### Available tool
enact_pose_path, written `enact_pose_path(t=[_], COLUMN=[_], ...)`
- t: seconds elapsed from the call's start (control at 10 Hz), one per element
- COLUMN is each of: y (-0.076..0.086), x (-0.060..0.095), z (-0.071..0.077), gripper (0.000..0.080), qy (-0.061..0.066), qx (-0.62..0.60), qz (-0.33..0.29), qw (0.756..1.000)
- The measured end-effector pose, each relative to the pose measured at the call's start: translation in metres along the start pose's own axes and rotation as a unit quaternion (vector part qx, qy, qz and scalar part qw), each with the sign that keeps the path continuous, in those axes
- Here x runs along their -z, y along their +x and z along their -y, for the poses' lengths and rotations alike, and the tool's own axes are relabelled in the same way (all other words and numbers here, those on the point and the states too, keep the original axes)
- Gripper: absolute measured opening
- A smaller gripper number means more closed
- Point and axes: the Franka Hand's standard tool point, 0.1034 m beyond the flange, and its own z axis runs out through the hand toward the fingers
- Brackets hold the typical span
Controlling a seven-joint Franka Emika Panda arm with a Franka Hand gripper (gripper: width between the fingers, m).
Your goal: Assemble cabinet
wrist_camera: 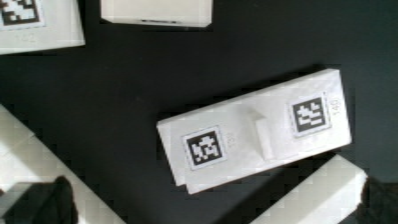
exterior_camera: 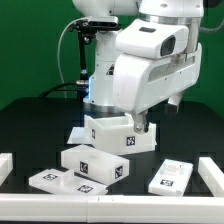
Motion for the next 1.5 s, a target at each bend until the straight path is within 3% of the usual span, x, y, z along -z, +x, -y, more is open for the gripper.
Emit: enact_pose_path(t=[0.4,0.6,0.8,0.9,1.1,1.2,1.3,1.4,1.5], y=[0.001,0.006,0.023,0.022,0.021,0.027,0.031,0.030,0.032], x=[-0.002,-0.019,-0.041,-0.050,-0.051,-0.052,-0.063,-0.076,-0.088], z=[0.000,0.004,0.015,0.022,0.022,0.023,0.031,0.033,0.032], gripper=[0.0798,0.0798,0.0798,0.0798,0.0798,0.0798,0.0798,0.0798,0.0798], qy=[-0.001,-0.031,-0.088,-0.090,-0.089,-0.103,-0.114,-0.107,-0.109], qx=[0.000,0.017,0.061,0.062,0.061,0.070,0.081,0.081,0.080], qz=[-0.002,-0.037,-0.086,-0.093,-0.091,-0.105,-0.120,-0.116,-0.123], qw=[1.000,0.999,0.991,0.990,0.990,0.987,0.983,0.984,0.983])
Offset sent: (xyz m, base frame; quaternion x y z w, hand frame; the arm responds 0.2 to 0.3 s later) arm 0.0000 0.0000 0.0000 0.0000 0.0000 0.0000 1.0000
